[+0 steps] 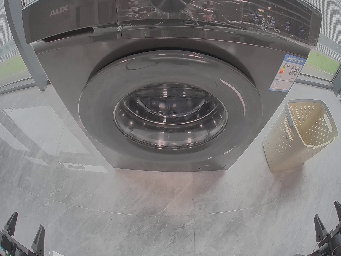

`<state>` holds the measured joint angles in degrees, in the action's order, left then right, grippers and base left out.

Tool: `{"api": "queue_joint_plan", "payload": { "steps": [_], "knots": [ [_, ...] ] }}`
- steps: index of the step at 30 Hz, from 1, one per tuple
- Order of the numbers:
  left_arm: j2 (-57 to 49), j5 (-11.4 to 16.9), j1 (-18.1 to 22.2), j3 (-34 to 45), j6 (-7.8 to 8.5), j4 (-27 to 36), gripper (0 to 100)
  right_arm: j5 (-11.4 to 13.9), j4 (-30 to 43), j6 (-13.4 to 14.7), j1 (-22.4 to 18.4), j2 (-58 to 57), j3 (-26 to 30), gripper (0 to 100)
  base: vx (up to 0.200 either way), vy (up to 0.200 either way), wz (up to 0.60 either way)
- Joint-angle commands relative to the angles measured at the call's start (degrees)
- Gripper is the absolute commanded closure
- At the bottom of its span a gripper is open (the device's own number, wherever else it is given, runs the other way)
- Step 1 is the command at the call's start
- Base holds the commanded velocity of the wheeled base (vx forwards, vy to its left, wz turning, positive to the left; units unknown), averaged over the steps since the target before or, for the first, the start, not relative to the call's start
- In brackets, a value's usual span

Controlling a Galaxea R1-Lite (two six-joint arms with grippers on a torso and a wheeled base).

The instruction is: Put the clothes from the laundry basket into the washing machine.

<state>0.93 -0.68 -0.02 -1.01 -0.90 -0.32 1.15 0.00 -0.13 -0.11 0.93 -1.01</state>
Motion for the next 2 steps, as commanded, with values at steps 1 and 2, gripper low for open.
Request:
{"api": "queue_joint_plan", "payload": {
  "steps": [1,2],
  "knots": [
    [-0.57,-0.02,0.02,1.01,-0.06,-0.03,0,0.0,0.0,-0.04,0.02,-0.93,1.01,0,0.0,0.0,0.0],
    [-0.57,-0.02,0.02,1.01,-0.06,-0.03,0,0.0,0.0,-0.04,0.02,-0.93,1.01,0,0.0,0.0,0.0]
  ]
}}
